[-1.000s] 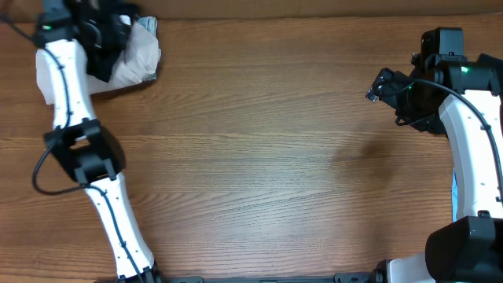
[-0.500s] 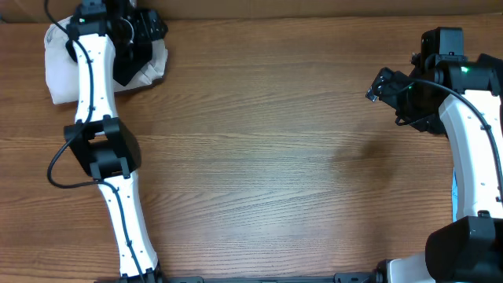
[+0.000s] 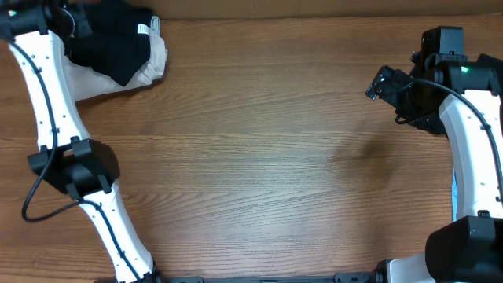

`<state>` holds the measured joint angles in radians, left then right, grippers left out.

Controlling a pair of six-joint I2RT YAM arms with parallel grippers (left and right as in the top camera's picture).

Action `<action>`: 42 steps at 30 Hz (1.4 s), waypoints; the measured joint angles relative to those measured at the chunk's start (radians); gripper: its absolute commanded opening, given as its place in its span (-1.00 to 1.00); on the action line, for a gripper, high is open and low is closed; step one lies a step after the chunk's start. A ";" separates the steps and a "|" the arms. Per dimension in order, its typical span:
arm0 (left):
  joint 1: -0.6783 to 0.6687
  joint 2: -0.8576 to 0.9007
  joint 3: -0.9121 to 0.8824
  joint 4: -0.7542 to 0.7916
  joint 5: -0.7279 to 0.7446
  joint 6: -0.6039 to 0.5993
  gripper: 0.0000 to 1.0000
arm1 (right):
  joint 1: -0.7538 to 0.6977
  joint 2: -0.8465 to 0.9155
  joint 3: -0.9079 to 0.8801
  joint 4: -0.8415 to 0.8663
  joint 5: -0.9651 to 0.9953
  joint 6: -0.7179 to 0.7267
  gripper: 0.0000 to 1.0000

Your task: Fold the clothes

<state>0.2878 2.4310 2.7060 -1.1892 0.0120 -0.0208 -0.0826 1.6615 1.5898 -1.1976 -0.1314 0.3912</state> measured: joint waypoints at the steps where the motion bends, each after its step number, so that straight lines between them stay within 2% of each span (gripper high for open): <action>1: 0.000 0.023 0.000 0.000 -0.010 0.006 -0.92 | 0.000 0.000 0.000 0.000 -0.002 0.001 0.95; 8: -0.005 0.214 -0.013 0.033 -0.061 0.041 -0.92 | 0.000 0.000 0.000 -0.018 -0.020 0.000 0.94; 16: 0.024 0.229 -0.012 -0.001 -0.070 0.022 -0.92 | 0.000 0.000 0.000 -0.005 -0.022 0.000 0.95; 17: 0.032 0.229 -0.012 -0.008 -0.063 0.012 -0.85 | 0.000 0.000 0.000 -0.002 -0.022 0.000 0.95; 19: 0.047 0.229 -0.010 -0.021 -0.040 -0.005 -0.58 | 0.000 0.000 0.000 0.001 -0.022 0.000 0.95; 21: 0.058 0.228 -0.005 -0.037 -0.005 -0.014 -0.19 | 0.000 0.000 0.000 0.001 -0.022 -0.012 0.96; 25: 0.066 0.209 0.018 -0.071 0.070 -0.026 0.37 | 0.000 0.001 0.039 -0.061 -0.021 -0.064 1.00; 28: 0.065 0.156 0.043 -0.105 0.122 -0.037 0.78 | 0.000 0.001 0.133 -0.118 -0.014 -0.097 1.00; 29: 0.064 0.129 0.051 -0.113 0.136 -0.041 0.96 | 0.000 0.001 0.168 -0.138 -0.010 -0.107 1.00; 34: 0.033 -0.081 0.081 -0.174 0.173 -0.056 1.00 | 0.000 -0.021 0.293 -0.215 0.005 -0.148 1.00; 39: -0.020 -0.262 0.114 -0.241 0.192 -0.058 1.00 | 0.000 -0.114 0.309 -0.246 0.009 -0.164 1.00; 42: -0.045 -0.302 0.124 -0.248 0.198 -0.059 0.99 | 0.000 -0.198 0.310 -0.263 0.008 -0.169 1.00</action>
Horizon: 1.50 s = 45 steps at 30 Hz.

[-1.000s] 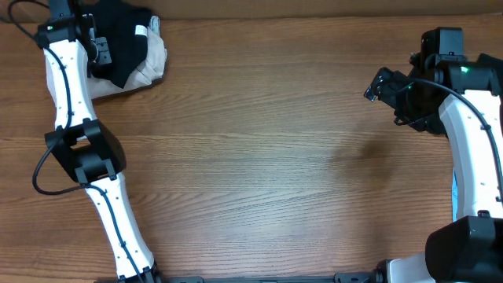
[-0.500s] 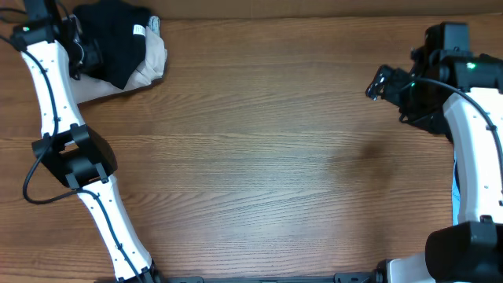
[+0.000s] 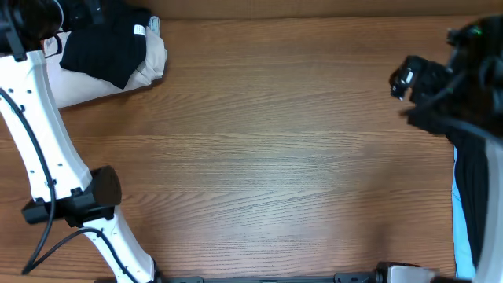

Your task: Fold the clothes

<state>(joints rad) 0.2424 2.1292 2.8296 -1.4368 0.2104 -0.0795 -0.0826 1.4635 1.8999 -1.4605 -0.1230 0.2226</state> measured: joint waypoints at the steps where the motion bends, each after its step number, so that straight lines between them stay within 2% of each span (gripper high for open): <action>1: -0.003 -0.001 0.000 0.000 0.003 0.000 0.99 | 0.000 -0.048 0.002 -0.008 0.000 -0.001 1.00; 9: -0.003 0.039 -0.012 -0.008 0.003 0.000 1.00 | 0.000 -0.249 0.026 -0.115 0.000 -0.007 1.00; 18: -0.003 0.039 -0.013 -0.007 0.003 0.000 0.99 | 0.000 -0.238 0.026 -0.155 0.000 -0.007 1.00; 24: -0.003 0.039 -0.013 -0.007 0.003 0.000 1.00 | 0.000 -0.214 0.026 -0.090 0.010 -0.010 1.00; 28: -0.003 0.039 -0.013 -0.007 0.003 0.000 0.99 | 0.005 -0.212 -0.034 0.136 0.016 -0.011 1.00; 31: -0.003 0.039 -0.013 -0.008 0.003 0.000 1.00 | 0.025 -0.269 -0.184 0.338 0.019 -0.012 1.00; 34: -0.003 0.039 -0.013 -0.007 0.003 0.000 0.99 | 0.045 -0.406 -0.422 0.540 0.019 -0.013 1.00; 37: -0.003 0.039 -0.013 -0.008 0.003 0.000 1.00 | 0.046 -0.564 -0.632 0.658 0.023 -0.014 1.00; 40: -0.003 0.039 -0.013 -0.006 0.003 0.000 1.00 | 0.046 -0.792 -0.914 0.813 0.027 -0.014 1.00; 45: -0.003 0.039 -0.014 -0.008 0.003 0.000 1.00 | 0.068 -1.052 -1.299 0.953 0.033 -0.013 1.00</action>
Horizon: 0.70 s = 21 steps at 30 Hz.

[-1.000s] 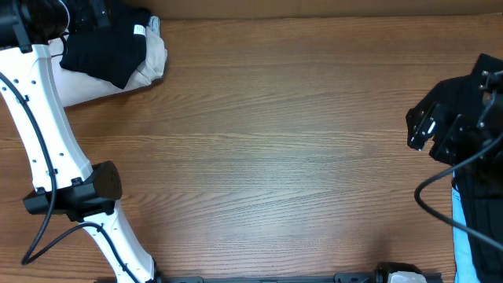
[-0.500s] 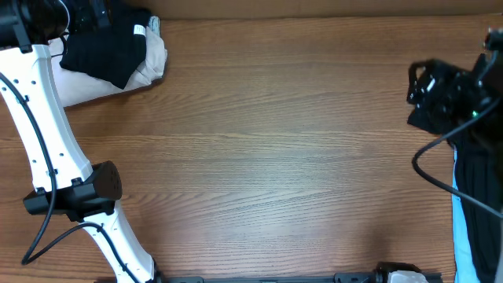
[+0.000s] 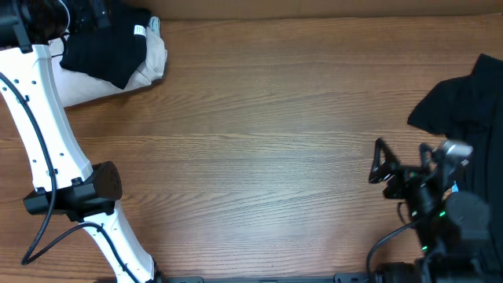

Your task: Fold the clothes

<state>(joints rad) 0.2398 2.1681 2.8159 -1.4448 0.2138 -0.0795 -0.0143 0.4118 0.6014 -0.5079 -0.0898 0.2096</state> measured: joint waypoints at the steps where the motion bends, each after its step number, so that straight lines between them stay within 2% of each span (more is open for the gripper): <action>1: 0.000 0.000 0.000 0.000 0.000 0.000 1.00 | 0.005 -0.026 -0.040 0.019 0.000 0.000 1.00; 6: 0.000 0.000 0.000 0.000 0.000 0.000 1.00 | 0.043 -0.229 -0.319 0.186 0.001 0.000 1.00; 11: 0.000 0.000 0.000 0.000 0.000 0.000 0.99 | 0.048 -0.330 -0.478 0.317 0.001 0.002 1.00; 15: 0.000 0.000 0.000 0.000 0.000 0.000 0.99 | 0.048 -0.387 -0.571 0.420 0.002 0.003 1.00; 21: 0.000 0.000 0.000 0.000 0.000 0.000 1.00 | 0.050 -0.397 -0.583 0.425 0.045 0.002 1.00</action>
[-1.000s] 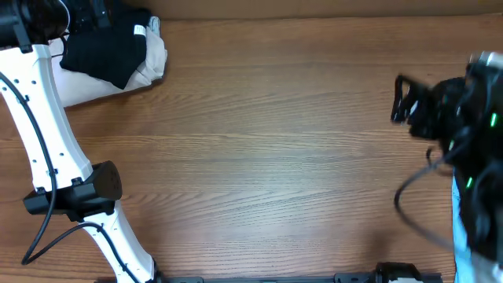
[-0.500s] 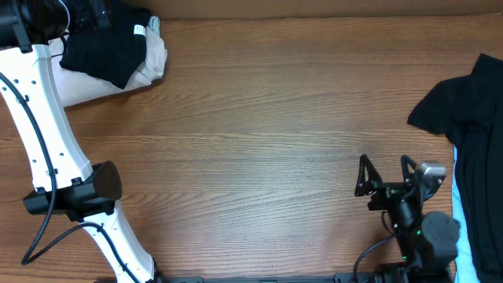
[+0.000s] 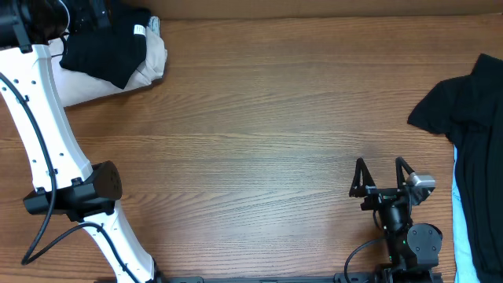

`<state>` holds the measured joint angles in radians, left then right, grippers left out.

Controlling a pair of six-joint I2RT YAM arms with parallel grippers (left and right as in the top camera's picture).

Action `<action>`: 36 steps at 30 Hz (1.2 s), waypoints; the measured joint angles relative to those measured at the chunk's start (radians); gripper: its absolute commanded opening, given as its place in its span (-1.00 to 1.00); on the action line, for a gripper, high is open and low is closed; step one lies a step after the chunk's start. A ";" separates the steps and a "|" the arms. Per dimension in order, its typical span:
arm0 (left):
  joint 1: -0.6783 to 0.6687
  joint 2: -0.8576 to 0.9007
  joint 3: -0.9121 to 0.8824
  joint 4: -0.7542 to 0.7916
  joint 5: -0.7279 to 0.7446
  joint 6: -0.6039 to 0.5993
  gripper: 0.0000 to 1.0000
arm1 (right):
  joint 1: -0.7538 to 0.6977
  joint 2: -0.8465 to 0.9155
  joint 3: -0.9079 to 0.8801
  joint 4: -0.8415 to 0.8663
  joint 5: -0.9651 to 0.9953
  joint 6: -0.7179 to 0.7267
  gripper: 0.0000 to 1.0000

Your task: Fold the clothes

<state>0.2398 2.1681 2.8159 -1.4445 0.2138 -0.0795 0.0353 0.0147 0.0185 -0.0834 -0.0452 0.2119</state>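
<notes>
A black garment [image 3: 465,106] lies unfolded at the table's right edge and runs down that edge toward the front. My right gripper [image 3: 380,174] stands open near the front right, to the left of the garment, with nothing between its fingers [image 3: 359,171]. At the far left corner a folded black garment [image 3: 104,49] rests on a folded beige one [image 3: 149,64]. My left gripper [image 3: 82,11] hovers at the back edge of that pile; its fingers are dark against the black cloth and hard to make out.
The white left arm [image 3: 43,118] reaches from the front left up to the far left corner. A light blue cloth [image 3: 460,240] shows at the right edge beside the black garment. The brown wooden table [image 3: 251,141] fills the middle.
My right gripper has drawn back a little toward the front edge and now points straight away from it, still open. The black garment and the left arm have not moved.
At first my right gripper was at the far right and the left arm was over the folded pile. Then the left arm stood further left and the right arm was blurred at the right edge. After that the black garment lay at the table's right edge, my right gripper open near the front.
</notes>
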 measured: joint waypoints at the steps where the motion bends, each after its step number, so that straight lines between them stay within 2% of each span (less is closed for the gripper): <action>1: 0.000 0.000 0.000 0.000 0.000 0.000 1.00 | 0.000 0.000 0.000 0.000 0.006 0.000 1.00; 32: -0.007 0.000 0.000 0.000 -0.002 0.000 1.00 | 0.000 0.000 0.000 -0.001 0.024 0.000 1.00; 36: -0.036 -0.033 -0.059 0.001 -0.009 0.000 1.00 | 0.000 0.000 0.000 -0.001 0.024 0.001 1.00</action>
<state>0.2035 2.1349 2.7567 -1.4437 0.2050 -0.0795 0.0353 0.0147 0.0185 -0.0841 -0.0212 0.2127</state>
